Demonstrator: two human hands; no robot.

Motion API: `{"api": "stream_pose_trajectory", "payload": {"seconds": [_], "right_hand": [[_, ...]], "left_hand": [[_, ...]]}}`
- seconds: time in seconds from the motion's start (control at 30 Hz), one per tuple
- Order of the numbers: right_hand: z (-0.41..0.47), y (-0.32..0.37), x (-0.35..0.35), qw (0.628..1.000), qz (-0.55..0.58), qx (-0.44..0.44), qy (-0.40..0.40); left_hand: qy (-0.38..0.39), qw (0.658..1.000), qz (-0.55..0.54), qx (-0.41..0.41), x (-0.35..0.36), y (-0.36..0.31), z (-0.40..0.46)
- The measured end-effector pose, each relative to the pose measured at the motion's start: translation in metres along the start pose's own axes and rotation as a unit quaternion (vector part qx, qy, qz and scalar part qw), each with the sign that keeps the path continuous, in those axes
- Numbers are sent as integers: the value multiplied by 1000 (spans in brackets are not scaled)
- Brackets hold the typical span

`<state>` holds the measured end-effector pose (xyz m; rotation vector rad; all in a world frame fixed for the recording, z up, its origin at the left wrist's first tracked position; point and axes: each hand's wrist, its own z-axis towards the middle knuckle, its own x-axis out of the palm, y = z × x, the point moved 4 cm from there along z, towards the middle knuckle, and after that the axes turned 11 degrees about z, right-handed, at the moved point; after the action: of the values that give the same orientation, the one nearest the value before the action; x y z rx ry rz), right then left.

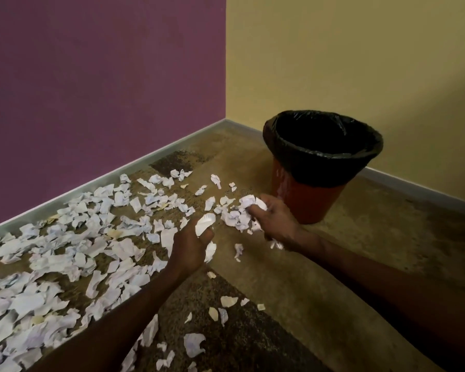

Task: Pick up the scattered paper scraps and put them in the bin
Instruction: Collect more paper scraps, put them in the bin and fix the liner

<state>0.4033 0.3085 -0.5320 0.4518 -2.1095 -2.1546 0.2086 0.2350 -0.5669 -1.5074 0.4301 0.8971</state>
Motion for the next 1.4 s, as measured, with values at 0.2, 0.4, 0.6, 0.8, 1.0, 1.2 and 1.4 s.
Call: {"api": "stream_pose_trajectory", "payload": {"seconds": [0.2,0.4,0.6,0.8,1.0,1.2,1.4], "right_hand": [[33,99,-64,974,-107,-167,-108],[76,156,-124,881,-249,-330,-229],[129,139,-158,812,-442,-255,-283],[155,98,-179,911,-344,-115,-198],[122,113,-214,890,-85,-191,-404],[96,102,-221,878,-44,-214,-425],[87,98,-208,890,-54,-224,-393]], "left_hand": [[-32,997,-52,52,-13,-80,45],[-10,986,-106,126,-14,-159,90],[24,972,-189,137,2,-213,131],[17,968,-208,138,20,-251,158],[-64,977,-168,119,41,-289,176],[186,970,-141,70,81,-307,194],[210,949,-234,20,78,-292,204]]}}
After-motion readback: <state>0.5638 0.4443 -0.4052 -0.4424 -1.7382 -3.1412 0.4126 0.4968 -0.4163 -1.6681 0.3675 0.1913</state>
